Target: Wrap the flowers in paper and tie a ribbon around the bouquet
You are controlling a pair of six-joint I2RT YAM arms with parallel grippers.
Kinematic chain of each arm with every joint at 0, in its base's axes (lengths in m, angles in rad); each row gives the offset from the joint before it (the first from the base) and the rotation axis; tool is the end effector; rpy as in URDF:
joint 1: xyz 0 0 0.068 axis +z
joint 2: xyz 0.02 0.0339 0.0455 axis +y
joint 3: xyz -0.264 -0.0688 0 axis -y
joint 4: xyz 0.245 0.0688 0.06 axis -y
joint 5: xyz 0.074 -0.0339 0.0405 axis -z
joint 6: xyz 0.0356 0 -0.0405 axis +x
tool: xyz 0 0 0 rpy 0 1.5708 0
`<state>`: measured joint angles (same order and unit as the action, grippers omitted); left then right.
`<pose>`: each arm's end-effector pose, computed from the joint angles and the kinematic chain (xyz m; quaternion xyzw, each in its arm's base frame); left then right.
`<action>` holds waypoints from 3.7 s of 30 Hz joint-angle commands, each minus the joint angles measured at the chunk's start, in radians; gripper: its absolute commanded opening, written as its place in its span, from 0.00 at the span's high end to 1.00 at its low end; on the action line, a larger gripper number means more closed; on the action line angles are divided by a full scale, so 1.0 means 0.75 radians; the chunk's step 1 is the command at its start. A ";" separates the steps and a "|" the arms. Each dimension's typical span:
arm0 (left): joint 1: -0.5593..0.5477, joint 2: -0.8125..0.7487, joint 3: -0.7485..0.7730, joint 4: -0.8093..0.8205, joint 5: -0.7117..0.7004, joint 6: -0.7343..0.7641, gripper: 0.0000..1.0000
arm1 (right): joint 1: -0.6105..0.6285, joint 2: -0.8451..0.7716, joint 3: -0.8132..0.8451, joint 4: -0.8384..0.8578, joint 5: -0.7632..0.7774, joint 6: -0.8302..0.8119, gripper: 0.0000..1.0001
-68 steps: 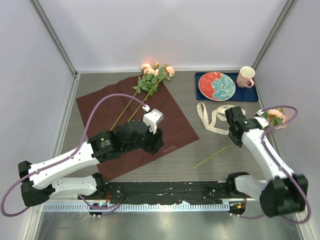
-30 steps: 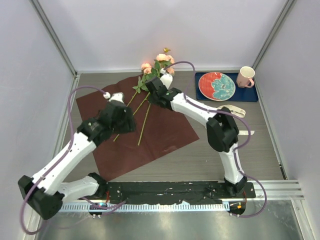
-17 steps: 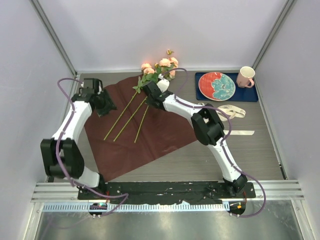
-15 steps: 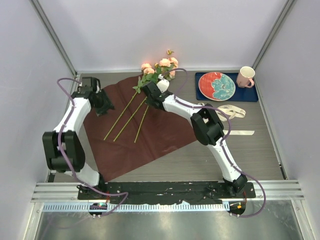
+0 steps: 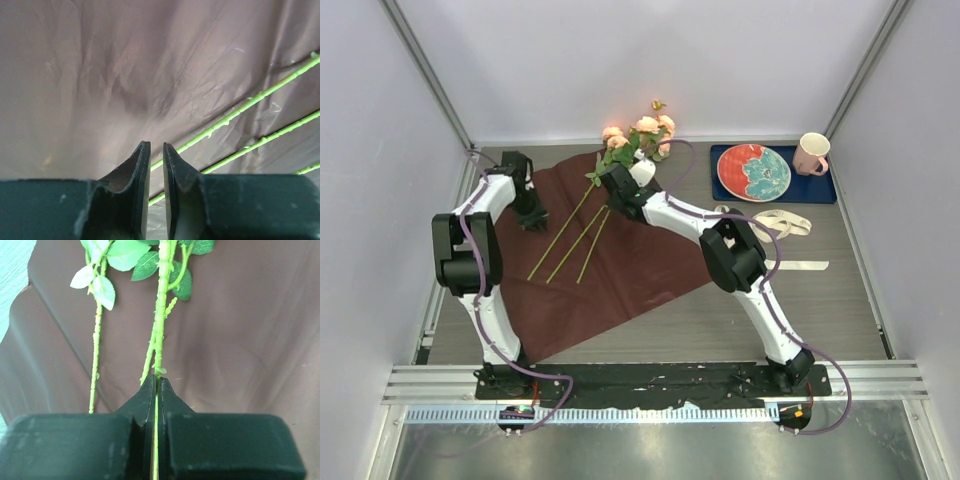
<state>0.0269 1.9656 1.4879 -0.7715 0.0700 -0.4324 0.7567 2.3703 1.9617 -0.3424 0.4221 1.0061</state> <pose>0.4012 0.0083 0.1939 -0.2191 0.9619 -0.0661 0.1498 0.3996 0.3572 0.1826 0.1944 0.8795 0.1785 0.3961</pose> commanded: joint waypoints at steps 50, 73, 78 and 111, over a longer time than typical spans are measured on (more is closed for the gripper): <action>-0.868 -0.486 -0.560 0.417 -0.026 -0.327 0.63 | -0.457 -1.025 -1.126 0.090 -0.851 -0.842 0.27; -1.013 -0.375 -0.685 0.356 -0.071 -0.454 0.66 | -0.524 -1.013 -1.366 0.121 -0.692 -0.822 0.28; -1.036 -0.393 -0.687 0.303 -0.067 -0.458 0.66 | -0.502 -1.015 -1.390 0.115 -0.675 -0.826 0.27; -1.142 -0.430 -0.863 0.427 -0.020 -0.577 0.65 | -0.451 -1.287 -1.642 0.133 -0.776 -0.665 0.52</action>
<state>-0.8116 1.6234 0.9051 -0.4580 0.0246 -0.8375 0.4133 1.4685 0.7456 -0.2192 -0.1665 0.4927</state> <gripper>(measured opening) 0.344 0.492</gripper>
